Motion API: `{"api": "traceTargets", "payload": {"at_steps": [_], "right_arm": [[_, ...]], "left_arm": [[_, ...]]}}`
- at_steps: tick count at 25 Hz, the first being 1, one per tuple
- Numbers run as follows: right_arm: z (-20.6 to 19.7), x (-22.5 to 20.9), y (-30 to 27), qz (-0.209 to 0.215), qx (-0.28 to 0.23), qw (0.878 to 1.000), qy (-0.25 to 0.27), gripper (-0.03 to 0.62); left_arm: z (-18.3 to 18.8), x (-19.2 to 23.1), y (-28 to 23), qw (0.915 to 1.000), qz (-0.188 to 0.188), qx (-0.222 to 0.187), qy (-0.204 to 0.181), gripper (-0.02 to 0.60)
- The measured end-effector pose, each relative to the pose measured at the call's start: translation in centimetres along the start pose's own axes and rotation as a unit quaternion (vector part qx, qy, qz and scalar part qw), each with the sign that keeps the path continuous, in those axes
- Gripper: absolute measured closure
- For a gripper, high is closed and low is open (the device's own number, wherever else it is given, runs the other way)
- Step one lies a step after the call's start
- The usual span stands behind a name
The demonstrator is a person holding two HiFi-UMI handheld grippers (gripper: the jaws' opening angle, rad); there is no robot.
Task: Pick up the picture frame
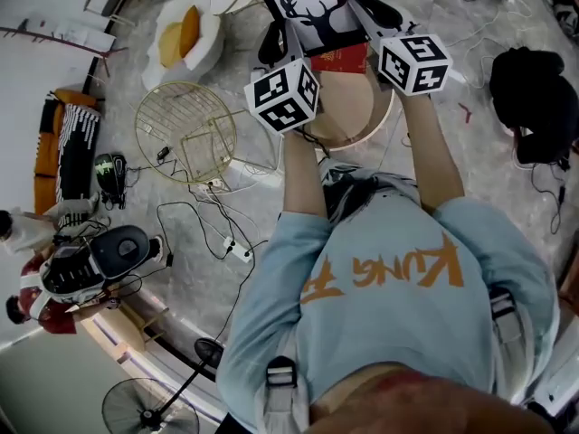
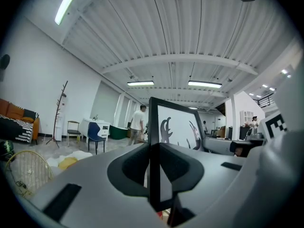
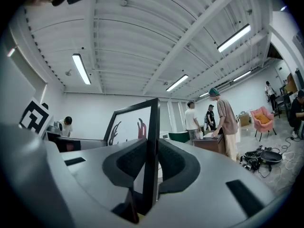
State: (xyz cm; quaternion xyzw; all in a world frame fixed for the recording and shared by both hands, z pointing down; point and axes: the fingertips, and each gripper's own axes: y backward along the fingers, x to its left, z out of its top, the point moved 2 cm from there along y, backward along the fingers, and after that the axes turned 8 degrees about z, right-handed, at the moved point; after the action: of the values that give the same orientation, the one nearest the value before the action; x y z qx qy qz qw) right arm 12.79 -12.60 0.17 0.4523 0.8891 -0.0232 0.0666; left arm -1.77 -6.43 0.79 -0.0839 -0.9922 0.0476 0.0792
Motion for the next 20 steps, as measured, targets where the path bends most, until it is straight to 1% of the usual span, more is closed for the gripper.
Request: {"api": "traceTargets", "payload": {"at_steps": [6,20], "right_arm": [[0.5,0.8,1.2,-0.002,-0.018,1.0,0.016,0.524],[0.7,2.0,2.4,-0.011,-0.027,0.999,0.019,0.523]], "left_arm": [[0.3,-0.4,1.2,0.9998,-0.01,-0.019,-0.004,0.502],[0.7,-0.3,2.5,0.9993,-0.028,-0.022,-0.014,0.502]]}}
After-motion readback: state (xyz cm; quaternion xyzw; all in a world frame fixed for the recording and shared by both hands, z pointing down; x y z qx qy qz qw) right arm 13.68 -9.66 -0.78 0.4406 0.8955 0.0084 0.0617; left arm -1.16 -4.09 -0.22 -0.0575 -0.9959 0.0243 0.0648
